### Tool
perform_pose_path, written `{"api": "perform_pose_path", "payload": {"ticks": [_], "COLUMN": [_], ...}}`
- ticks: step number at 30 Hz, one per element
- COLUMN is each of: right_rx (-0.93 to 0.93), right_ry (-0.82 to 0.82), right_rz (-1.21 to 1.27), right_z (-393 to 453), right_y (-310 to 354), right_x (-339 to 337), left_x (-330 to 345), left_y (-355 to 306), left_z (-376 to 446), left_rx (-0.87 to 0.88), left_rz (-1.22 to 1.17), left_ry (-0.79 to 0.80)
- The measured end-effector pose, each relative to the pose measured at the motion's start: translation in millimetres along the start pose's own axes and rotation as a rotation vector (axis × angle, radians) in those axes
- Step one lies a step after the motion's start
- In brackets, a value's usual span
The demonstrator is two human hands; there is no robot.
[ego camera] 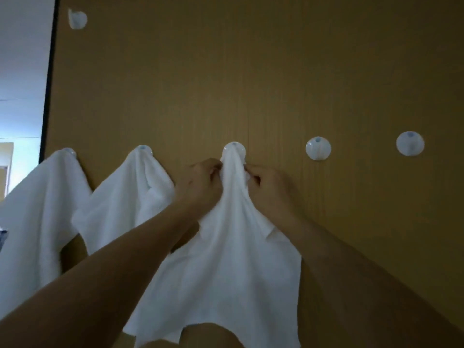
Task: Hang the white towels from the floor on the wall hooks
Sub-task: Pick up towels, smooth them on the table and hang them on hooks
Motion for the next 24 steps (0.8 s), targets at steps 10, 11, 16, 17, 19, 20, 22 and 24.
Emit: {"api": "perform_pose_path", "payload": {"ticks": [10,11,16,17,19,20,22,24], "right_rx": [0.109,0.023,-0.007,0.057,0.178,0.241,0.363,0.432], "right_ry": [-0.006,-0.067,-0.075,-0.088,-0.165,-0.191,-0.173,-0.097], "right_rz": [0.037,-0.130,-0.223,-0.167,-0.078,-0.025,0.056,0.033], "right_z": [-9.2,-14.9,-39.6,-45.7,-56.6,-60.2,-66.8,-78.4], "right_y": [20.3,22.8,24.3,22.1,22.4,25.6,35.8,51.0], "right_x": [16.0,18.4,33.0,37.3,42.4,41.6,36.3,26.8], "left_x": [9.5,10.7,16.2,17.9,19.3,17.4,10.0,-1.1], "left_y": [-1.9,0.0,14.4,17.2,22.0,23.1,27.0,30.1], "left_z": [-10.9,-12.8,-38.4,-45.7,-57.1,-61.9,-67.7,-71.1], "left_rx": [0.168,0.212,0.172,0.158,0.140,0.154,0.186,0.177], "left_rz": [0.192,0.229,-0.203,-0.212,-0.255,-0.276,-0.332,-0.375], "left_ry": [-0.129,-0.140,0.011,0.028,0.063,0.071,0.052,0.047]}}
Point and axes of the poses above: each hand's wrist, its own z-axis towards the middle knuckle, its own x-axis out of the palm, y = z × x, the point moved 1 cm from there along z, towards the middle knuckle, and after that the axes turned 10 degrees about -y, right-handed, at the moved point
